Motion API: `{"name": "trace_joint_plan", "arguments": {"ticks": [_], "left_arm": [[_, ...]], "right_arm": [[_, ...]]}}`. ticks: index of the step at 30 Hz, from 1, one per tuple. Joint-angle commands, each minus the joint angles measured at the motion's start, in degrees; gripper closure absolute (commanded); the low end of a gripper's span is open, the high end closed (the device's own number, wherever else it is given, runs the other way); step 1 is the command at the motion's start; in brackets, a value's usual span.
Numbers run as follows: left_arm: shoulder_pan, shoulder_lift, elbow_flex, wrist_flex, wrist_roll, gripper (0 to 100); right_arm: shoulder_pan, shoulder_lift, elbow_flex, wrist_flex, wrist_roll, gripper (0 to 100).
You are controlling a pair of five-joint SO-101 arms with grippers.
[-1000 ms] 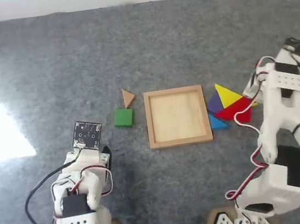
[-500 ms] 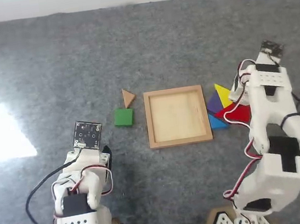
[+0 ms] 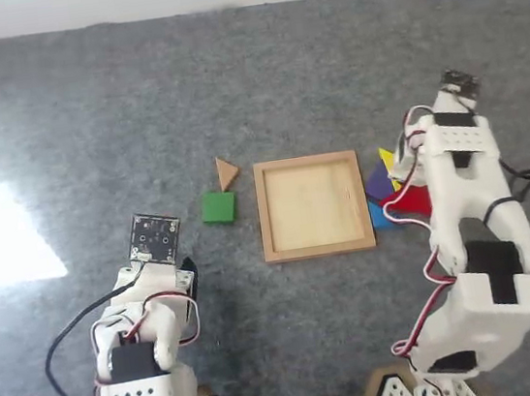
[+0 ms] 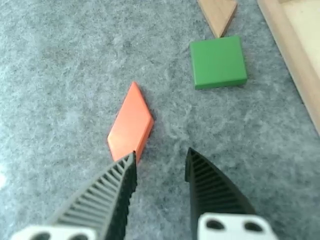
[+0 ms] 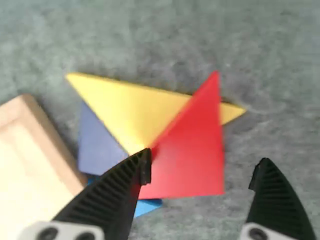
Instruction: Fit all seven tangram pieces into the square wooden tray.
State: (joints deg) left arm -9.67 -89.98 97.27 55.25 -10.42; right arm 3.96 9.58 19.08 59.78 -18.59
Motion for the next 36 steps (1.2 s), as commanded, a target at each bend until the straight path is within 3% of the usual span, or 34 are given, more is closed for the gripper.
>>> {"name": "trace_joint_plan", "arguments": {"ticks": [1, 7, 12, 17, 24, 33, 36], "left_arm": [[-0.4, -1.0, -0.5, 0.0, -0.7, 85], [-0.4, -1.0, -0.5, 0.0, -0.7, 85], [-0.4, -1.0, -0.5, 0.0, -0.7, 85], [-0.4, -1.0, -0.5, 0.0, -0.7, 85], [-0.4, -1.0, -0.5, 0.0, -0.7, 85], [-0.4, -1.0, -0.5, 0.0, -0.7, 85], [-0.4, -1.0, -0.5, 0.0, -0.7, 85]], "right_arm": [[-2.9, -0.3, -2.6, -0.7, -0.7, 68.1], [-3.8, -0.7, -2.6, -0.5, -2.3, 68.1], [1.5, -5.7, -2.4, 2.2, -3.3, 67.9], [-1.9, -6.8, 3.0, -2.5, -13.0, 68.1], [-0.1, -0.7, 1.3, -4.9, -13.0, 68.1], [0.3, 10.1, -6.2, 0.6, -13.0, 68.2], [0.3, 10.5, -6.7, 0.6, -13.0, 73.7]]}}
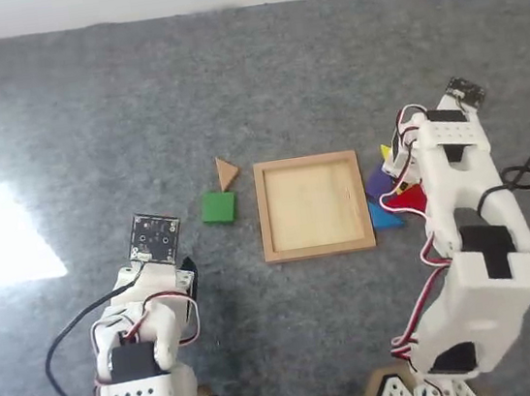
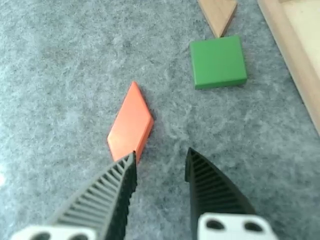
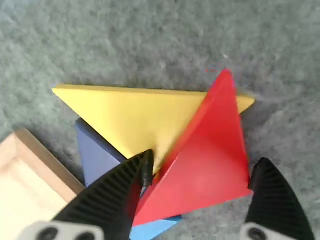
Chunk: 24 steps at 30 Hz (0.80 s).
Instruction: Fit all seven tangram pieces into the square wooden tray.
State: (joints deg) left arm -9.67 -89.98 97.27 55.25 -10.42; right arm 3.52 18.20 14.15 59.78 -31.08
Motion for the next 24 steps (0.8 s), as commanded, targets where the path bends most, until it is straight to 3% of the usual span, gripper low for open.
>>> {"name": "trace_joint_plan", "arguments": {"ticks": [1, 5, 16, 24], "left_arm": [[-0.4, -1.0, -0.5, 0.0, -0.7, 85], [-0.4, -1.0, -0.5, 0.0, -0.7, 85], [-0.4, -1.0, -0.5, 0.0, -0.7, 85], [-0.4, -1.0, -0.5, 0.0, -0.7, 85]], "right_arm": [[0.7, 1.9, -1.8, 0.6, -0.5, 77.0], [0.7, 1.8, -1.8, 0.2, -0.4, 88.7], [0.7, -0.4, -1.4, 0.6, -0.4, 89.9], [0.6, -6.9, 1.9, 0.0, 3.6, 99.1]]}}
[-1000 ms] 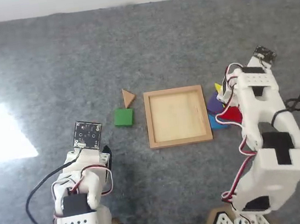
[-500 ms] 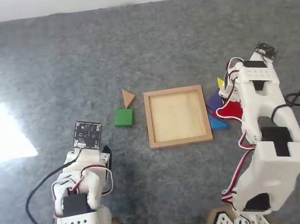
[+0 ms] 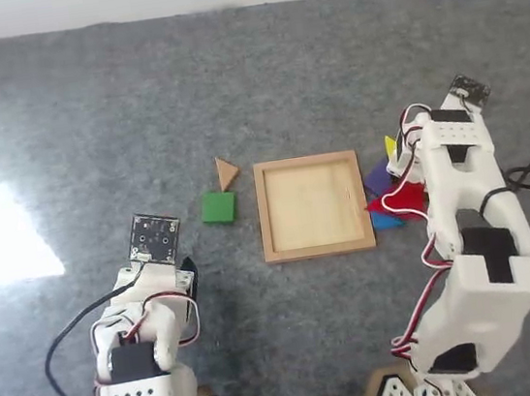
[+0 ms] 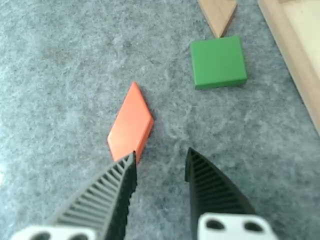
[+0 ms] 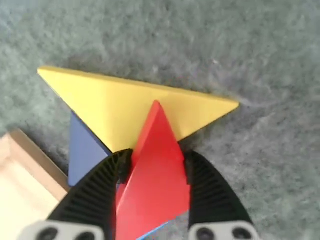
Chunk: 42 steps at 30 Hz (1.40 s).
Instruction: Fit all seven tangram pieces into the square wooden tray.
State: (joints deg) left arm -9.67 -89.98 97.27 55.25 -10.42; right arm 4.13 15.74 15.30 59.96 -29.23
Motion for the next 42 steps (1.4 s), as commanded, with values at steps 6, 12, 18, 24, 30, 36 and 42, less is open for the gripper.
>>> {"name": "trace_joint_plan", "arguments": {"ticks": [6, 12, 18, 24, 30, 36, 42], "left_arm": [[-0.4, -1.0, -0.5, 0.0, -0.7, 85], [-0.4, -1.0, -0.5, 0.0, -0.7, 85], [-0.4, -1.0, -0.5, 0.0, -0.7, 85], [-0.4, -1.0, -0.5, 0.0, -0.7, 85], [-0.4, -1.0, -0.5, 0.0, -0.7, 85], [-0.4, -1.0, -0.5, 0.0, -0.7, 85], [-0.4, -1.0, -0.5, 0.0, -0.7, 85]], "right_arm": [[0.0, -7.9, 3.0, -0.1, 1.8, 99.1], [-3.1, -10.9, 7.6, -3.6, 2.1, 99.2], [-6.5, -10.9, 10.5, -7.9, 1.7, 99.2], [-7.9, -11.6, 10.1, -7.3, 2.1, 99.2], [-8.7, -15.6, 2.2, 1.7, 18.4, 99.1], [-17.3, -13.0, -9.9, 7.8, 32.7, 99.1], [-27.1, 0.6, -25.9, 12.5, 40.4, 99.2]]}}
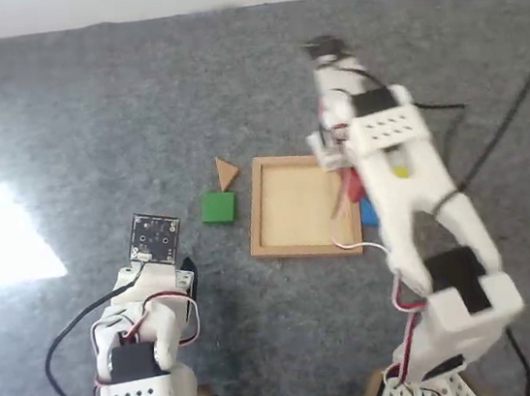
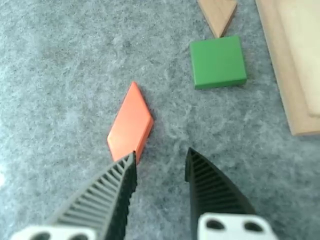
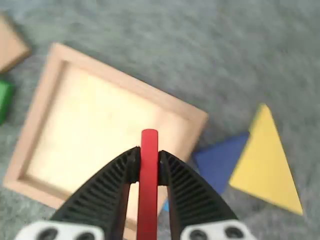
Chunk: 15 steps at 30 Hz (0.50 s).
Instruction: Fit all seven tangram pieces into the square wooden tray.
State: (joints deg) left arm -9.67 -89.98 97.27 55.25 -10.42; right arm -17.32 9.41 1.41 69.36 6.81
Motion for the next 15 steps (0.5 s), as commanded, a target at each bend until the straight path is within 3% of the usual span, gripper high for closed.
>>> {"name": "trace_joint_plan", "arguments": {"ticks": [1, 8, 15], "left_arm": [[-0.4, -1.0, -0.5, 0.0, -0.7, 85], [-0.4, -1.0, -0.5, 0.0, -0.7, 85], [-0.4, -1.0, -0.5, 0.0, -0.7, 85]], "right_arm": [[-6.9, 10.0, -14.6, 3.6, 4.4, 99.2], [-9.9, 25.1, -26.8, 4.7, -1.7, 99.2], [-10.0, 26.9, -28.7, 4.4, -5.0, 99.2]]}}
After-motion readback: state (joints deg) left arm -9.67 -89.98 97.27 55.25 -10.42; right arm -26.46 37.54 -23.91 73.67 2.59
